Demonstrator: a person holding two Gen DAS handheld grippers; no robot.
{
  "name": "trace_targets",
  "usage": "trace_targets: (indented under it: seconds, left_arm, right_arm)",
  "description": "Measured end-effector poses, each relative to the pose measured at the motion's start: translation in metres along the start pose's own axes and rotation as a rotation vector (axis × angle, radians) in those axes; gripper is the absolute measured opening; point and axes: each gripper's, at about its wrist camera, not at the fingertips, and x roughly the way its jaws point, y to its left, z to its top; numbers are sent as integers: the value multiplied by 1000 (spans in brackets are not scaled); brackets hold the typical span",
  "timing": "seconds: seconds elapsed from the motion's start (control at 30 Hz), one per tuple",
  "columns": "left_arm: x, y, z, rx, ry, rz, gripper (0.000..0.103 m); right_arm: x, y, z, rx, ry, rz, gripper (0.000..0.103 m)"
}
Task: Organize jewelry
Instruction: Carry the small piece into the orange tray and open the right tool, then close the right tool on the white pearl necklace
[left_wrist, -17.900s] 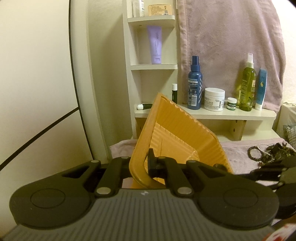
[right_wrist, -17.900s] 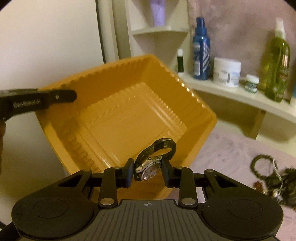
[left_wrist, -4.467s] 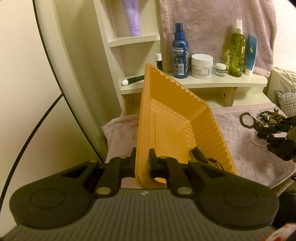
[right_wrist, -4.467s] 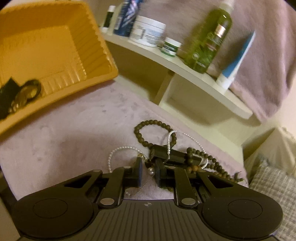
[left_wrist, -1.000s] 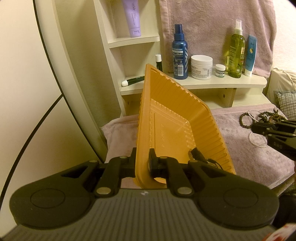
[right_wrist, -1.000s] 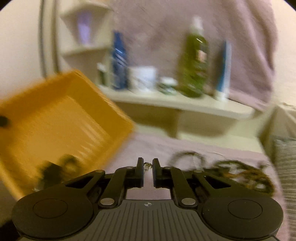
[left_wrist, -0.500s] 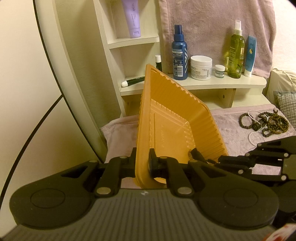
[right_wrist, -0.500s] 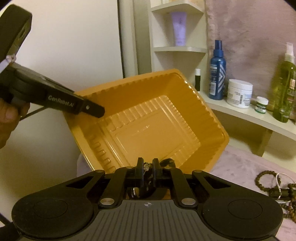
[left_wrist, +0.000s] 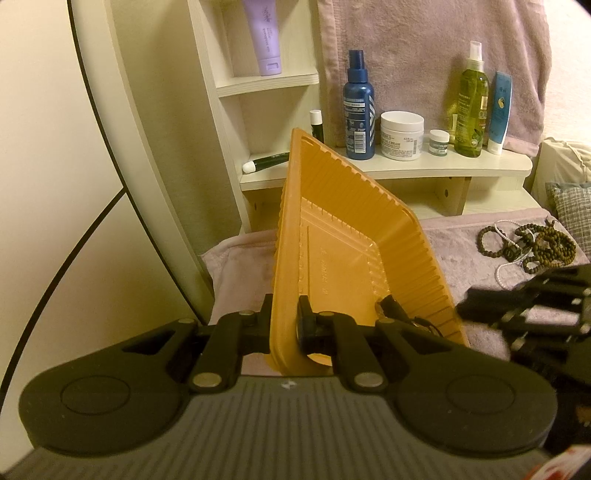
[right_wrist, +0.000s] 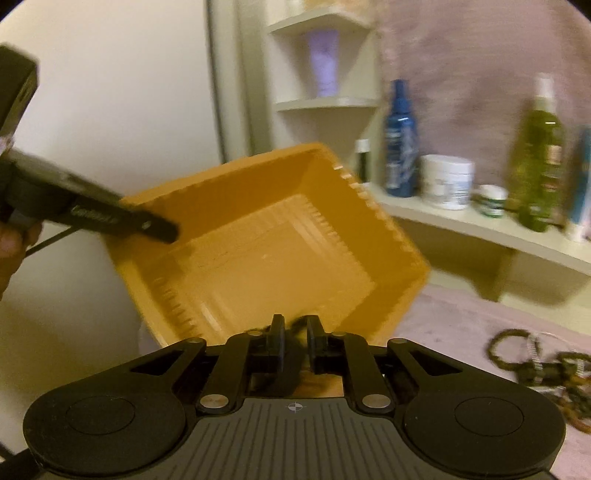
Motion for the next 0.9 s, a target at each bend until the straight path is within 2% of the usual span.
trace_targets:
  seconds: [0.1, 0.27, 0.37, 0.57, 0.9]
  left_arm:
    - [0, 0, 0, 0, 0, 0, 9]
    - [0, 0, 0, 1, -1, 1, 9]
    - [0, 0, 0, 1, 0, 1, 9]
    - [0, 0, 0, 1, 1, 2, 9]
    - [1, 1, 1, -2, 3, 2, 9]
  right_arm:
    - [-10, -15, -5, 28, -22, -115, 13]
    - [-16, -63, -16, 102, 6, -323, 13]
    - [-22, -90, -19, 130, 19, -395, 13]
    - [-15, -121, -26, 135, 74, -446, 13]
    - [11, -127, -36, 109, 141, -450, 13]
